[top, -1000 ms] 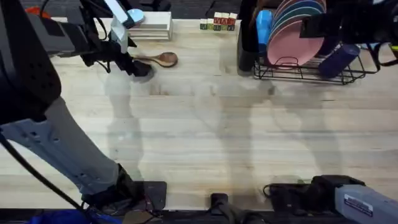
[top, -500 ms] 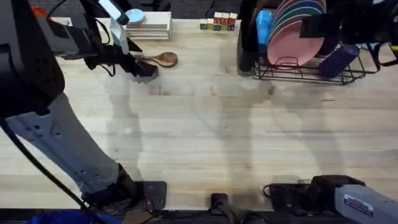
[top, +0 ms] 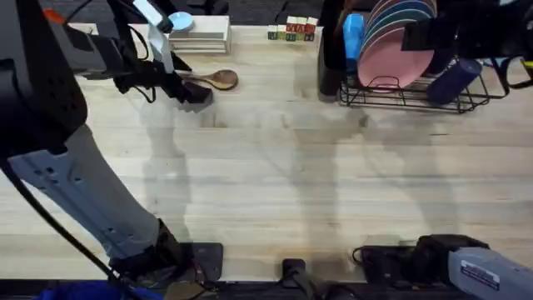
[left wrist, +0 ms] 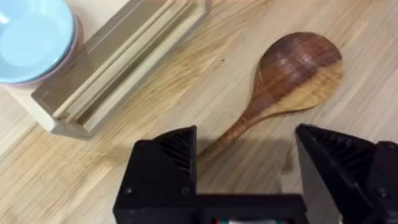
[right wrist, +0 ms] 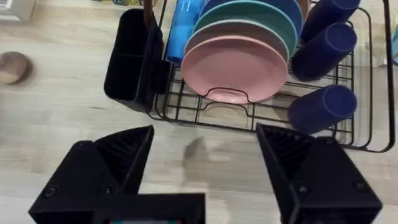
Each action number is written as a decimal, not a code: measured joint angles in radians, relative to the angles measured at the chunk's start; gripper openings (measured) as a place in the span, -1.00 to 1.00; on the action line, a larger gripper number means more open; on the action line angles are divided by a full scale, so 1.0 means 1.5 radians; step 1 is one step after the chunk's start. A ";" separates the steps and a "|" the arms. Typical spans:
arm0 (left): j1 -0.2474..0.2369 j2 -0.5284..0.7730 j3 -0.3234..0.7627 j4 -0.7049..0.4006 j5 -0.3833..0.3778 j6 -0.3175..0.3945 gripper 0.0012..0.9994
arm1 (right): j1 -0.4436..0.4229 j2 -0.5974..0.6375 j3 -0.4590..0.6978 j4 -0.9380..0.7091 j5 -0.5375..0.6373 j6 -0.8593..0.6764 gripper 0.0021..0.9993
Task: Pick up the spoon on the table one by one and put them onto the rack
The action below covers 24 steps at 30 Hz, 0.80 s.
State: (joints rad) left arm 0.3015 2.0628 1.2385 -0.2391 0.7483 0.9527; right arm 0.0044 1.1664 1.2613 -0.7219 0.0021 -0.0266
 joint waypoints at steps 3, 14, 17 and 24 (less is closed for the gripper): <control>-0.001 0.000 0.001 -0.008 0.000 0.000 0.99 | 0.000 0.000 0.000 0.000 0.000 0.000 1.00; -0.006 0.000 0.002 -0.037 0.010 0.001 0.45 | 0.000 0.000 0.000 0.000 0.000 0.000 1.00; -0.009 0.000 0.003 -0.041 0.011 0.004 0.24 | 0.000 0.000 0.000 0.000 0.000 0.000 1.00; -0.011 0.000 0.005 -0.055 0.018 0.008 -0.37 | 0.000 0.000 0.000 0.000 0.000 0.000 1.00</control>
State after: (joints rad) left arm 0.2848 2.0624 1.2453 -0.3218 0.7752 0.9644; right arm 0.0044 1.1664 1.2613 -0.7218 0.0023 -0.0265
